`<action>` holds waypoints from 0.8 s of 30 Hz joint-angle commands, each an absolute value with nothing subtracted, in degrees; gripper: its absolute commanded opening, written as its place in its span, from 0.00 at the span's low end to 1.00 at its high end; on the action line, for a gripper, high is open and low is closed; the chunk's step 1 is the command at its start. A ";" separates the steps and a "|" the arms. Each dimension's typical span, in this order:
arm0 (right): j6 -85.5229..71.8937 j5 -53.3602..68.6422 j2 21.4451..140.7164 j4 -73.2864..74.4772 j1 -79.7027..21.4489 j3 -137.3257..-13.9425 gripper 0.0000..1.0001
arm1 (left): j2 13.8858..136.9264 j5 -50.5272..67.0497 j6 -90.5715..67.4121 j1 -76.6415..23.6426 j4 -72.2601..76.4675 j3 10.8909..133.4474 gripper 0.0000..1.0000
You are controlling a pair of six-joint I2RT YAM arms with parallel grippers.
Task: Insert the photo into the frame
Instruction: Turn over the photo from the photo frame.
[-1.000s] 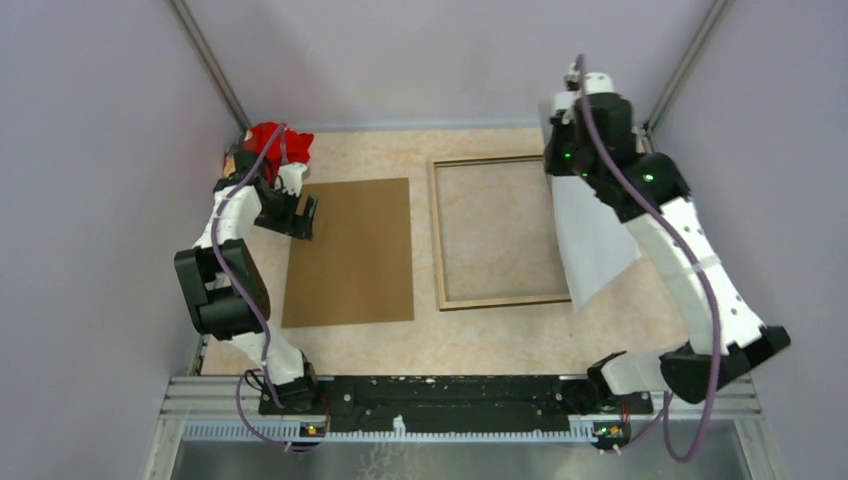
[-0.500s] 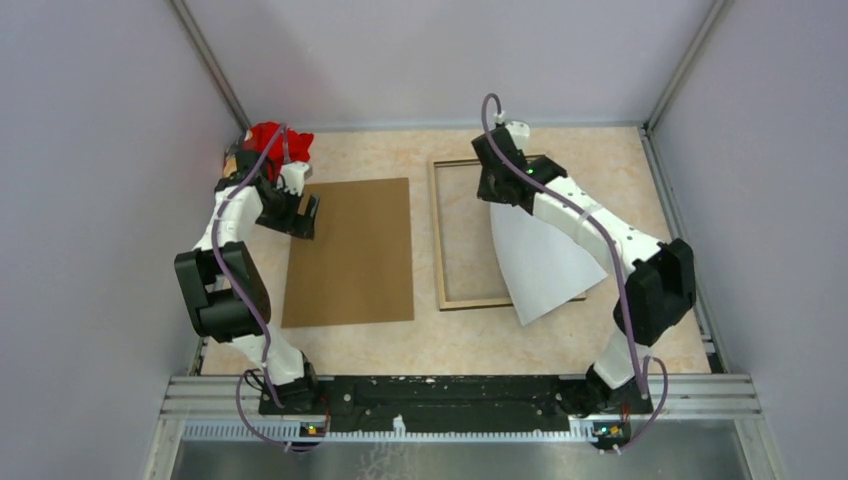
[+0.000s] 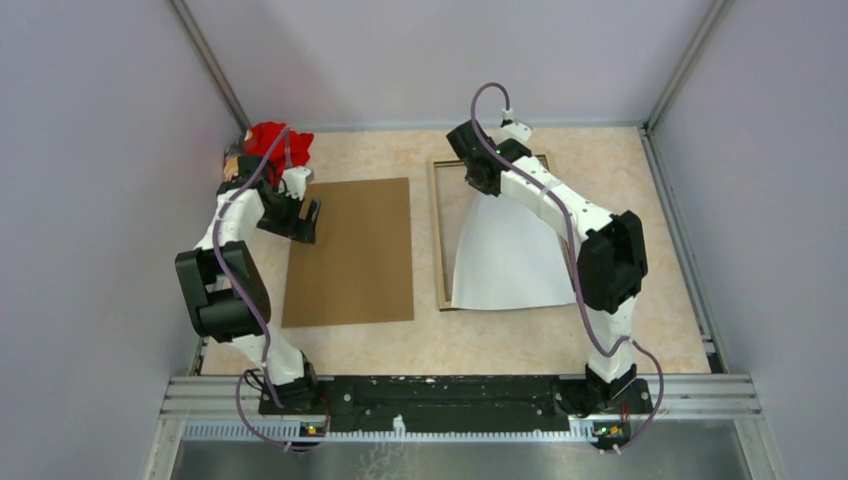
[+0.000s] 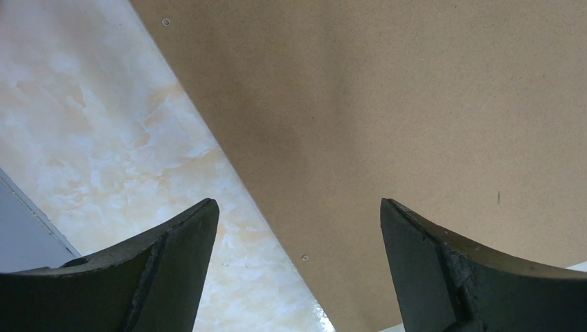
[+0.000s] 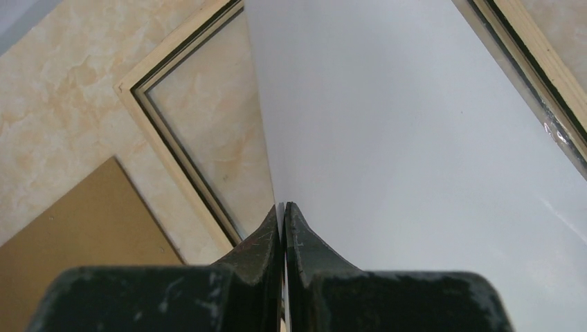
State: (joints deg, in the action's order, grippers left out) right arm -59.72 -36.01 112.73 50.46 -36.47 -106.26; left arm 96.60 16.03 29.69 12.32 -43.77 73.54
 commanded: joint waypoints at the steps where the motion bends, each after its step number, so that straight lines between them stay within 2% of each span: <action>1: -62.22 -40.31 113.51 51.42 -36.55 -109.20 0.00 | 94.91 16.40 29.89 12.14 -42.34 72.74 0.93; 13: -41.79 -38.56 113.47 36.32 -36.29 -104.92 0.00 | 95.76 16.36 29.63 12.16 -41.82 72.73 0.92; 24: -38.22 -36.68 114.86 34.86 -34.82 -104.35 0.00 | 96.06 16.16 29.54 12.20 -41.89 73.21 0.91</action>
